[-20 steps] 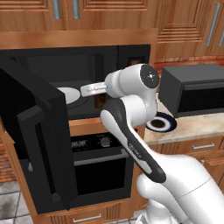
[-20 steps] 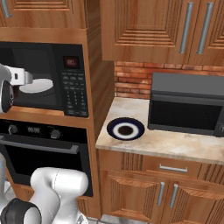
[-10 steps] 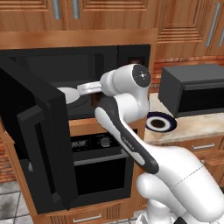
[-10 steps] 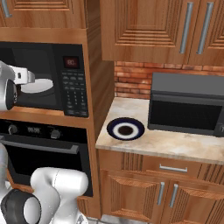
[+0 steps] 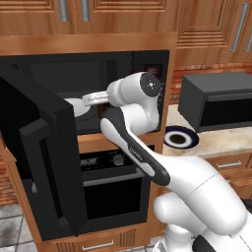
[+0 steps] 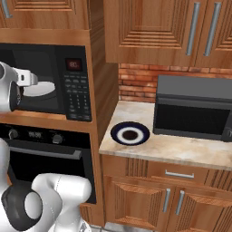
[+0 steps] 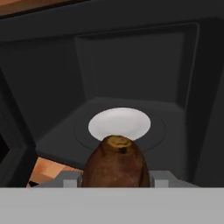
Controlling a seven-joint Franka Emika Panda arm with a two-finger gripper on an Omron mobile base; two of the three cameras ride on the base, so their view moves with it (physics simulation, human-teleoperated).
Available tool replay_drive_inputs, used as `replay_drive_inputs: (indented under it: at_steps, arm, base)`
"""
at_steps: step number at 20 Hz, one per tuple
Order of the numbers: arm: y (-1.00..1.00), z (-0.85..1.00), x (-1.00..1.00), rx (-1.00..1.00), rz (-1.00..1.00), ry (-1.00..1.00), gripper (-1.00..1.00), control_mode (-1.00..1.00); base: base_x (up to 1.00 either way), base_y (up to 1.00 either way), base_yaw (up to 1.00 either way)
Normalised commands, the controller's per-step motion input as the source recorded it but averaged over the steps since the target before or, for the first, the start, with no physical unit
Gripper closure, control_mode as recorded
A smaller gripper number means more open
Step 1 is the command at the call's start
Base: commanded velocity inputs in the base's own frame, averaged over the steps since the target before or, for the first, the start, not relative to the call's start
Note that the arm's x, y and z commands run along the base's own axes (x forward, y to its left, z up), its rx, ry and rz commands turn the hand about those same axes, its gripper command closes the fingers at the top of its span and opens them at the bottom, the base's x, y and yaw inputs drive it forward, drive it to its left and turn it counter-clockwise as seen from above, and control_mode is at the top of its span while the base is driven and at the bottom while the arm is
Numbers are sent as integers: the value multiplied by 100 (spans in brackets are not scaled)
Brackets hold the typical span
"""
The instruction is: Pick the sweet potato from the counter and place it in the microwave. Then turn on the microwave.
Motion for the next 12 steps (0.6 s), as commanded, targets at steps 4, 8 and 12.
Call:
replay_drive_inputs:
  at_steps: [4, 8, 12]
  arm:
    - [12, -12, 18, -1, 0, 0, 100, -100]
    - [15, -15, 18, -1, 0, 0, 100, -100]
    - [14, -12, 17, -1, 0, 0, 100, -100]
  base:
    - [0, 0, 0]
    - [0, 0, 0]
    - [0, 0, 0]
